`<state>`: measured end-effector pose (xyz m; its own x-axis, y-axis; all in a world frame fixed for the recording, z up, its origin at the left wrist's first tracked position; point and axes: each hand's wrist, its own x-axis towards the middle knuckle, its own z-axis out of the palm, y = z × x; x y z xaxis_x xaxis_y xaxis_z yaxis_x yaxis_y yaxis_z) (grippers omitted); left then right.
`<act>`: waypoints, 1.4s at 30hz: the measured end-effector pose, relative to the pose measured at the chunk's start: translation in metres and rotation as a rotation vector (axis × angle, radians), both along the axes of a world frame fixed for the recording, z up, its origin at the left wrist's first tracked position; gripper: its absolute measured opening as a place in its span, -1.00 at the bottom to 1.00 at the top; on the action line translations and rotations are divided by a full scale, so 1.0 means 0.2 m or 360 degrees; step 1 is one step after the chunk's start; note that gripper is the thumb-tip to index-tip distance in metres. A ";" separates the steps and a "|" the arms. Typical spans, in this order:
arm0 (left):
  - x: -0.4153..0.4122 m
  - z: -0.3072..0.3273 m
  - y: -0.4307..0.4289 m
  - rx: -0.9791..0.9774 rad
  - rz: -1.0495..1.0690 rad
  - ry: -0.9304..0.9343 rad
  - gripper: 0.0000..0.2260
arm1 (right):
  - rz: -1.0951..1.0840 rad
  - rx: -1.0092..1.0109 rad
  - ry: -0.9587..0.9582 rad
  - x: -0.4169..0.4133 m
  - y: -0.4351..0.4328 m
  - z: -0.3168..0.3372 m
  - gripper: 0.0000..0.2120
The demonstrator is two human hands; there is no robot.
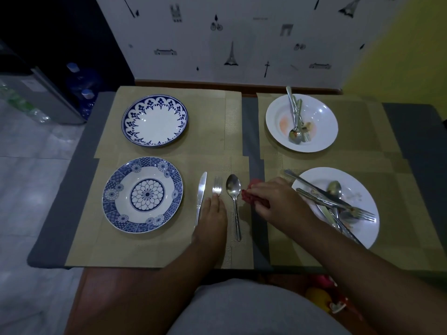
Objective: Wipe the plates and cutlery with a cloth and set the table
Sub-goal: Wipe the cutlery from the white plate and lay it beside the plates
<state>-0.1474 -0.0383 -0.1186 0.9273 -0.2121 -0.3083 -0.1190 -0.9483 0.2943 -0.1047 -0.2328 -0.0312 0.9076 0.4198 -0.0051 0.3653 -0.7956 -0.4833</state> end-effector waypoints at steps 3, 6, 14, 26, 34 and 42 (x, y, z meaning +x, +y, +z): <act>0.00 0.04 0.00 -0.0033 -0.0012 -0.0034 -0.34 | -0.0019 0.0004 0.0001 0.00 -0.01 0.00 -0.68; 0.02 0.10 -0.03 -0.0095 -0.0117 -0.0106 -0.30 | -0.0055 -0.0001 0.0006 -0.01 -0.02 0.00 -0.69; 0.08 0.27 -0.25 -0.0335 -0.0277 -0.0222 -0.43 | -0.0131 0.0033 -0.0107 -0.03 -0.17 0.02 -0.75; 0.08 0.40 -0.71 -0.0581 -0.0434 -0.0024 -0.62 | -0.0520 0.0025 -0.0068 -0.21 -0.70 0.08 -0.75; 0.04 0.33 -1.11 -0.0670 -0.0071 0.0213 -0.84 | -0.0714 -0.0011 -0.0045 -0.32 -0.98 0.08 -0.73; 0.08 0.27 -1.28 -0.0632 0.0378 0.0552 -0.74 | -0.0739 0.0099 0.0007 -0.35 -1.13 0.01 -0.68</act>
<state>-0.1324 -0.2934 -0.0655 0.8225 -0.1721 -0.5421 0.2506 -0.7460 0.6170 -0.1744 -0.4592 -0.0290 0.9995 -0.0310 0.0029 -0.0246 -0.8440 -0.5358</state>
